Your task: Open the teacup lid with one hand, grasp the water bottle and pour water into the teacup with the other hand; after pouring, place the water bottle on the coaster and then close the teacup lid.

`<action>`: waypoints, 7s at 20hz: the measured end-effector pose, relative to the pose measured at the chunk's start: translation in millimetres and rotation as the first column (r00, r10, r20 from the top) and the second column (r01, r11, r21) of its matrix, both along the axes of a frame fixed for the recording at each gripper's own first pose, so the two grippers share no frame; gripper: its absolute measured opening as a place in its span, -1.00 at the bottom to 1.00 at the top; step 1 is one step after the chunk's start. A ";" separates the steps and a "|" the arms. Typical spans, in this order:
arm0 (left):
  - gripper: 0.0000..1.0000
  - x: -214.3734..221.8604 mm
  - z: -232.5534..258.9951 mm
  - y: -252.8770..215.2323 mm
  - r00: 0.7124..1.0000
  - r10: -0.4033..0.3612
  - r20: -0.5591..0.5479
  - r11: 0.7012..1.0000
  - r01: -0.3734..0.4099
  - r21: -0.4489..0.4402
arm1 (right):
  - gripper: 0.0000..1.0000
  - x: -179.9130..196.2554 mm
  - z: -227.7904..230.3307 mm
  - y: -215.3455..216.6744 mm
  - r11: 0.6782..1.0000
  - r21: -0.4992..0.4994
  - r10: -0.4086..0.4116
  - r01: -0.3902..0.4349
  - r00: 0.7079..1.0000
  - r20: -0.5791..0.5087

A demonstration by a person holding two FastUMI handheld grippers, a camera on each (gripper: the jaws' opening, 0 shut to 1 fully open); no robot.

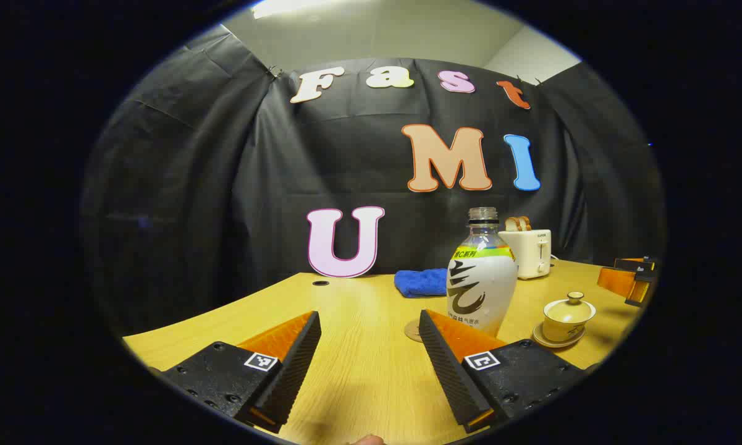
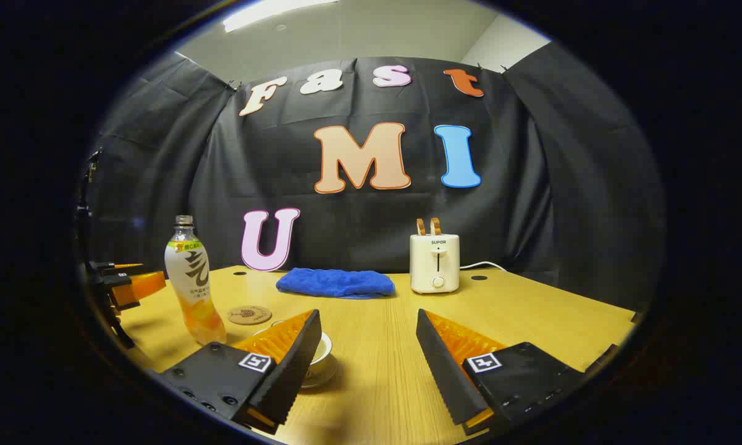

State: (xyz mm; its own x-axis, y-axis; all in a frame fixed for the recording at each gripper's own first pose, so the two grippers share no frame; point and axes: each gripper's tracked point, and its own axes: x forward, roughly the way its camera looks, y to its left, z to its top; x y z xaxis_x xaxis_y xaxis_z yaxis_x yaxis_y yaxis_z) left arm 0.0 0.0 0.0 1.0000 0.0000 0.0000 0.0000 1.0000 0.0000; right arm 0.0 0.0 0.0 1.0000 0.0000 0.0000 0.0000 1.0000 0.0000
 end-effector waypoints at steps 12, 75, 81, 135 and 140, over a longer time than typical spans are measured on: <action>0.87 1.7 -1.2 -1.1 1.000 0.006 -0.003 1.000 -0.006 -0.001 | 0.95 0.6 0.8 0.6 1.000 0.001 0.001 -0.001 1.000 0.003; 0.87 5.1 -3.4 -1.8 1.000 0.004 -0.006 1.000 -0.004 -0.007 | -0.30 31.4 -28.0 93.8 0.963 -0.090 0.234 -0.255 0.952 -0.199; 0.87 5.1 -3.5 -1.5 1.000 0.003 -0.005 1.000 -0.003 -0.007 | -0.40 30.8 -23.1 93.3 0.964 -0.041 0.250 -0.261 0.952 -0.175; 0.88 -5.4 -14.6 -104.9 0.932 -0.348 -0.105 0.937 0.345 -0.050 | -0.40 23.8 -16.5 -11.5 0.994 0.057 0.104 -0.097 0.987 -0.123; 0.88 6.2 -18.4 -110.5 0.933 -0.340 -0.121 0.940 0.338 -0.040 | -0.41 22.9 -16.4 -11.2 0.994 0.053 0.104 -0.099 0.987 -0.123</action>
State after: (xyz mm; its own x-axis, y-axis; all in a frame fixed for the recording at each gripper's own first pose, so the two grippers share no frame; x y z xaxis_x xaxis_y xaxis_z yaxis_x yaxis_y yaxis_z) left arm 6.2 -110.5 -18.4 0.9326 -0.3400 -0.1207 0.3377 0.9404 -0.0399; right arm 22.9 -11.2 -16.4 0.9869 0.1045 -0.1229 -0.0986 0.9937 0.0530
